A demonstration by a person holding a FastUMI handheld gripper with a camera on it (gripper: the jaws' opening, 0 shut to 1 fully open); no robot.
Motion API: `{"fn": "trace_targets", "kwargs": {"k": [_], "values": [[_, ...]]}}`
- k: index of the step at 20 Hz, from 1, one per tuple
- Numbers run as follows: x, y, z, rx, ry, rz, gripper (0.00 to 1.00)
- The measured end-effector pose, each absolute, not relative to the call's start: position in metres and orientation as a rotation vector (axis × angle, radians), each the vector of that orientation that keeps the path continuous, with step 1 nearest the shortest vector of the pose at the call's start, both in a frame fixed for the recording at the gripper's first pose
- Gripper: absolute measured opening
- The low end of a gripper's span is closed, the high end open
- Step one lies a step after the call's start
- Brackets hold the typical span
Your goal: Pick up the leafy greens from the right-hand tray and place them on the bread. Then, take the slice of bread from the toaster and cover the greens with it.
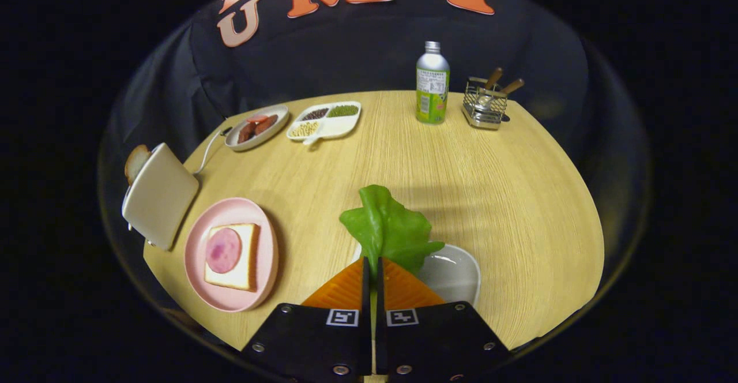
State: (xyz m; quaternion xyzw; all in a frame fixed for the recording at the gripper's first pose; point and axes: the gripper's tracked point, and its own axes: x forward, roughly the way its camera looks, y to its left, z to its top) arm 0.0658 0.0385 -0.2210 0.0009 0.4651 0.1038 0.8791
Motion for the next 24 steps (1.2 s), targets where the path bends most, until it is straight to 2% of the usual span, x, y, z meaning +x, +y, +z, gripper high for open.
{"fn": "trace_targets", "kwargs": {"k": [5, 9, 20, 24], "values": [[0.069, 0.092, -0.182, 0.029, 0.882, 0.332, 0.03], [0.065, 0.140, -0.184, -0.002, 0.865, 0.412, 0.03], [0.028, 0.223, -0.239, -0.055, 1.011, 0.577, 0.03], [0.017, 0.232, -0.245, -0.074, 1.056, 0.592, 0.11]]}}
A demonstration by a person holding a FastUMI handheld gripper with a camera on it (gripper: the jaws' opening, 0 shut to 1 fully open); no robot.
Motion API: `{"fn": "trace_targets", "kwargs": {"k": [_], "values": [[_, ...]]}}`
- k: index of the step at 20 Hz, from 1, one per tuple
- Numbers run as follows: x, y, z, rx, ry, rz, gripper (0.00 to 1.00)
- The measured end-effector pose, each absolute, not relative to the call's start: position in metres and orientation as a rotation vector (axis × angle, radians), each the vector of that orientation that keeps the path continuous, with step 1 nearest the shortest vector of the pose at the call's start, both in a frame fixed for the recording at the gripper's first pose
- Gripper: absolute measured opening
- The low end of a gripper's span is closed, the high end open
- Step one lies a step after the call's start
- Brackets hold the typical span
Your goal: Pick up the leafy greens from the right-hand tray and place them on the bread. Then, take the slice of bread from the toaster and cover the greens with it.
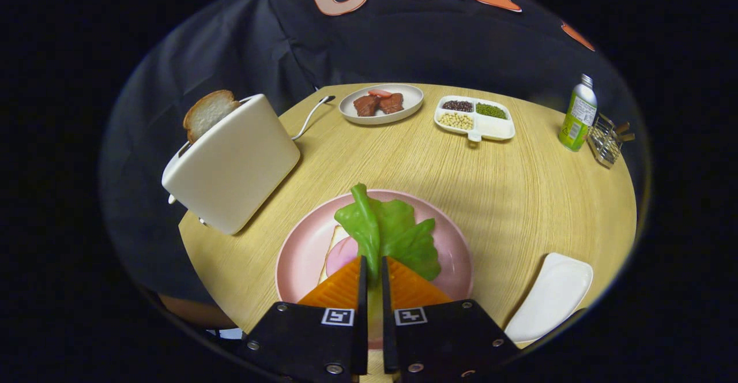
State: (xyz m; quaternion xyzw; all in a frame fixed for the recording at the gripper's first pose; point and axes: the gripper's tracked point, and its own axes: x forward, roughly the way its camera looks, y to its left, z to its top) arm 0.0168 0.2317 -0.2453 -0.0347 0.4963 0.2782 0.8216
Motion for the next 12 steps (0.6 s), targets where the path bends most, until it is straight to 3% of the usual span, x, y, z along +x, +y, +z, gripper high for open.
{"fn": "trace_targets", "kwargs": {"k": [3, 10, 12], "values": [[0.017, 0.239, -0.240, -0.060, 1.045, 0.601, 0.26], [0.030, 0.259, -0.203, -0.054, 0.992, 0.608, 0.49], [0.031, 0.276, -0.185, -0.011, 0.987, 0.630, 0.62]]}}
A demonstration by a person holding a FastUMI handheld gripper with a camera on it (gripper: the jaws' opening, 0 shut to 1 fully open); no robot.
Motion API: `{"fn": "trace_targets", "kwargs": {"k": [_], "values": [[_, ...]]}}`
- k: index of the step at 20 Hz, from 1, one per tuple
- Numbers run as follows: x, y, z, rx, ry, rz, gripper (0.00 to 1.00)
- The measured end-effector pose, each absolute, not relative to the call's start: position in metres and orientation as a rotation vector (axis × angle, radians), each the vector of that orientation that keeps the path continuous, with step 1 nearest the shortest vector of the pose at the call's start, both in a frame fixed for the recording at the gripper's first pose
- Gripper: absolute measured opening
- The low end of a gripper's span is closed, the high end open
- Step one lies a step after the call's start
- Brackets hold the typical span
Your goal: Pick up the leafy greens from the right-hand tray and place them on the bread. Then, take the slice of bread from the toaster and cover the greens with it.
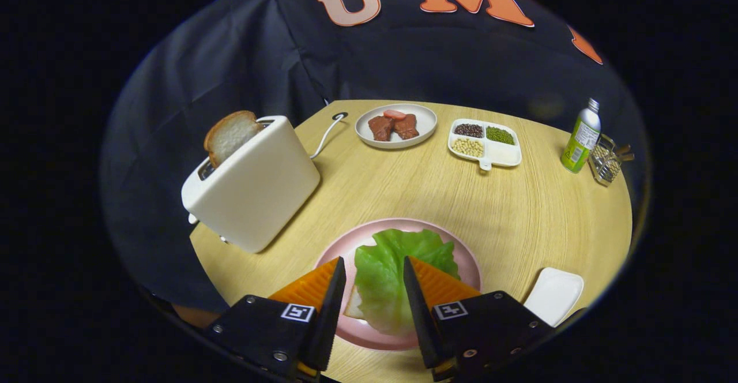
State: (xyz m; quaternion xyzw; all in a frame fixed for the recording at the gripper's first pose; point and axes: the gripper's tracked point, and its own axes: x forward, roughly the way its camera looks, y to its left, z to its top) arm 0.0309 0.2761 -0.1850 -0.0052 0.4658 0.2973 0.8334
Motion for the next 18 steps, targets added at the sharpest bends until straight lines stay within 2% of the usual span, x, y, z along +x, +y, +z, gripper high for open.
{"fn": "trace_targets", "kwargs": {"k": [3, 7, 11, 18], "values": [[0.039, 0.302, -0.156, 0.012, 0.956, 0.657, 0.75], [0.048, 0.341, -0.124, 0.044, 0.947, 0.695, 0.86], [0.049, 0.385, -0.104, 0.080, 0.998, 0.754, 0.92], [0.066, 0.450, -0.079, 0.128, 1.035, 0.798, 0.92]]}}
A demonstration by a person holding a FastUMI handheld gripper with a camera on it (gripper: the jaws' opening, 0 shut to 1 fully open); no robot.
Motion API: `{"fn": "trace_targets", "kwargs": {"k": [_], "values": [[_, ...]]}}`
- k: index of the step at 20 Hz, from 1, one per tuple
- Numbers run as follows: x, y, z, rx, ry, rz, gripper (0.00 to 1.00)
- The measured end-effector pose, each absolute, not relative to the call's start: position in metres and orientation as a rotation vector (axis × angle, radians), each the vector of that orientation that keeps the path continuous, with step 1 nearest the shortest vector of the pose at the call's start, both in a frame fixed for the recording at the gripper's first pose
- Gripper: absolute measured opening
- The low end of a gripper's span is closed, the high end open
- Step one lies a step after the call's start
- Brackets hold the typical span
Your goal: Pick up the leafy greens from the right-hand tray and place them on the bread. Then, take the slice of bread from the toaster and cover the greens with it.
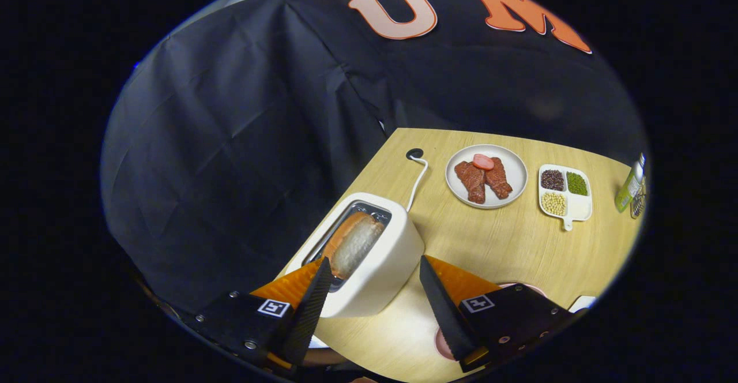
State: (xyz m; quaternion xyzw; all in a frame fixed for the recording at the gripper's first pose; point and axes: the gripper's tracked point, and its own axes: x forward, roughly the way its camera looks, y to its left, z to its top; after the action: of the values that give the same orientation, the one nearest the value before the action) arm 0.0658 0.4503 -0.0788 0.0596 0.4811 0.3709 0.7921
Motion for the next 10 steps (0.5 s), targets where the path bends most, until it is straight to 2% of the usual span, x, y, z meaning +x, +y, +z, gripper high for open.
{"fn": "trace_targets", "kwargs": {"k": [6, 10], "values": [[0.067, 0.491, -0.098, 0.157, 1.162, 0.817, 0.92], [0.072, 0.505, -0.114, 0.157, 1.207, 0.779, 0.88]]}}
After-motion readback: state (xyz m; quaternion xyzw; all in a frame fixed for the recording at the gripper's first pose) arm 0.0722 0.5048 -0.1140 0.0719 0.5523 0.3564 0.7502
